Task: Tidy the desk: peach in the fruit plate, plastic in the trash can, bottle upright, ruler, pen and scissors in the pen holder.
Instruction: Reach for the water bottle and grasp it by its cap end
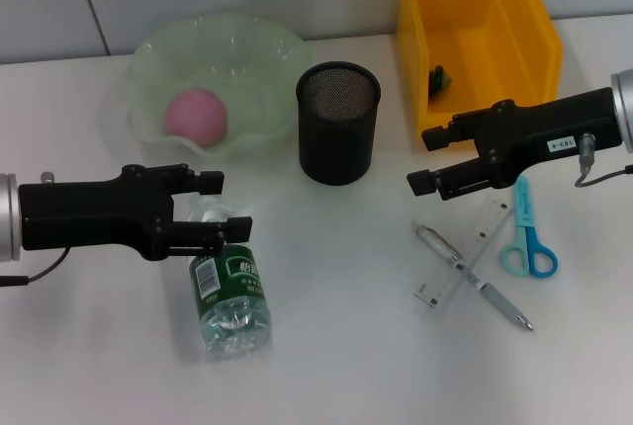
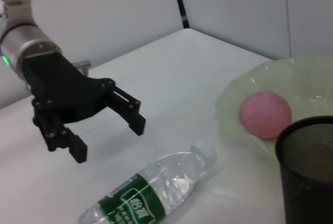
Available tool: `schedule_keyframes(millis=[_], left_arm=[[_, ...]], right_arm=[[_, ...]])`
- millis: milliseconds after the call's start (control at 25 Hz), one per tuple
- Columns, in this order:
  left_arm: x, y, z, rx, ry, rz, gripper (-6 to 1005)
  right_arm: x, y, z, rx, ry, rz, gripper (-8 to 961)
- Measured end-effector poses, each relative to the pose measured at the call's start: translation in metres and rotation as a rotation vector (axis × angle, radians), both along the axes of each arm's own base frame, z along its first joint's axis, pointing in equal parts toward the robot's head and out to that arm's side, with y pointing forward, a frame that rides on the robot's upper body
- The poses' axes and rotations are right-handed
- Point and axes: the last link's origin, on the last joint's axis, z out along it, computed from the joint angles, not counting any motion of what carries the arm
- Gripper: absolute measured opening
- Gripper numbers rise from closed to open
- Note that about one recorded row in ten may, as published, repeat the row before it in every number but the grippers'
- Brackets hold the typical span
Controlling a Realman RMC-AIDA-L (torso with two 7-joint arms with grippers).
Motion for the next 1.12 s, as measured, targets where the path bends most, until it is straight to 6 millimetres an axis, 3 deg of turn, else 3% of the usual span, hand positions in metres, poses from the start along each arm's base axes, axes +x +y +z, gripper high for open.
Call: schedule_keyframes(millis=[320, 560, 760, 1120], left_arm=[[0.004, 0.004, 0.003, -0.028, -0.014, 0.069, 752], [0.01, 0.011, 0.014, -0.084, 0.018, 0.242, 750], [0.017, 0.02, 0.025, -0.099, 0.157, 0.444, 749], [0.027, 0.045, 0.017, -0.061, 0.388, 0.624, 745]], right_arm=[[0.001, 0.0, -0.002, 0.005, -0.005, 0.002, 803], [0.002, 0.001, -0.003, 0.007, -0.024, 0.005, 803], [0.004, 0.007, -0.003, 0.033, -0.054, 0.0, 803], [0.001, 0.012, -0.004, 0.072, -0.057, 0.006, 802]])
